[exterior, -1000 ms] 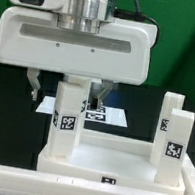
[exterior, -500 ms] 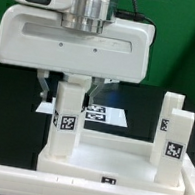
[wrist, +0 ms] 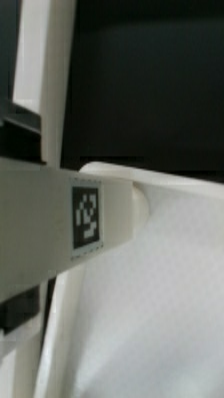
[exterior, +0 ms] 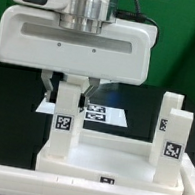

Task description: Assemble desk

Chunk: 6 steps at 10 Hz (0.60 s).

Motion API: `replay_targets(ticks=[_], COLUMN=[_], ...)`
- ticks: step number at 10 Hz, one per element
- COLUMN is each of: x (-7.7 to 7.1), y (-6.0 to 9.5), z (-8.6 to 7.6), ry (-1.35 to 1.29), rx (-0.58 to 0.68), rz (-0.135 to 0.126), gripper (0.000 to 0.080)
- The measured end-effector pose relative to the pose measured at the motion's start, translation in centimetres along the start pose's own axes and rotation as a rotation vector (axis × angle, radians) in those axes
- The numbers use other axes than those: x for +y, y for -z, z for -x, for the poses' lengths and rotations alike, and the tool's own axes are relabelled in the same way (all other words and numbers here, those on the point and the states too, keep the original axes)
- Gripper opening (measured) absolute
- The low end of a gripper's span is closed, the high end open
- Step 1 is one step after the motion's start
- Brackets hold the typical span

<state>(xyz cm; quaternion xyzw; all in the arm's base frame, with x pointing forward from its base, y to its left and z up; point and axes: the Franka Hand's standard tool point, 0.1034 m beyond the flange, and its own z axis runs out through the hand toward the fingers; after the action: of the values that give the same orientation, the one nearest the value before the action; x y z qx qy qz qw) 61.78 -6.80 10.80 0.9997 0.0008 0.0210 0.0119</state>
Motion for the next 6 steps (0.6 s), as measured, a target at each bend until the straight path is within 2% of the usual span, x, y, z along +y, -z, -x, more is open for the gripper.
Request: replay_targets(ticks=[2,6], x=[0.02,-0.56], y=[-0.04,-0.1], z=[-0.03,-0.05], ry=[-0.2,-0.604], rx=[0.003,0.0], rz=[-0.012,-0.013], gripper=[0.0288,0.0289])
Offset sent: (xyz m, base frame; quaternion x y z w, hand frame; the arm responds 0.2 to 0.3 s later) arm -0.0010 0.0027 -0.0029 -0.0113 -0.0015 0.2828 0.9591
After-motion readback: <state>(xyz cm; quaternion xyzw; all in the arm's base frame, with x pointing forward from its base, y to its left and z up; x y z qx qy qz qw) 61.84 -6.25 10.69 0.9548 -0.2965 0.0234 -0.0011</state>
